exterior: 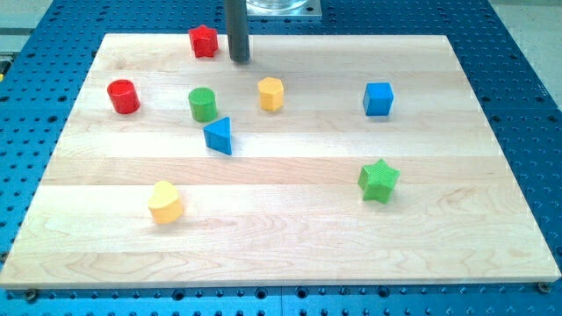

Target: Push the red star top left

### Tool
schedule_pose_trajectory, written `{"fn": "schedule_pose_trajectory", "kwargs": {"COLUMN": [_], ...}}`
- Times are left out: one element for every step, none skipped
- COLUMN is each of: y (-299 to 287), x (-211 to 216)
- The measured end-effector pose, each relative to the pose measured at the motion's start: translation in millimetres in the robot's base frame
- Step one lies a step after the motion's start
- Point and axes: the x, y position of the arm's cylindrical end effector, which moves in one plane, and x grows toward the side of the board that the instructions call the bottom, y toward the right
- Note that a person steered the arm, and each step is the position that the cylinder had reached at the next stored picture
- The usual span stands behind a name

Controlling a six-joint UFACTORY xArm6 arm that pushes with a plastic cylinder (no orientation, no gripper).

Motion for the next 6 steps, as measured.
{"fn": "schedule_pose_trajectory", "kwargs": {"y": [-18,-58,-100,-77,-106,-132], "x": [-12,-2,11,-11,-31,-18]}}
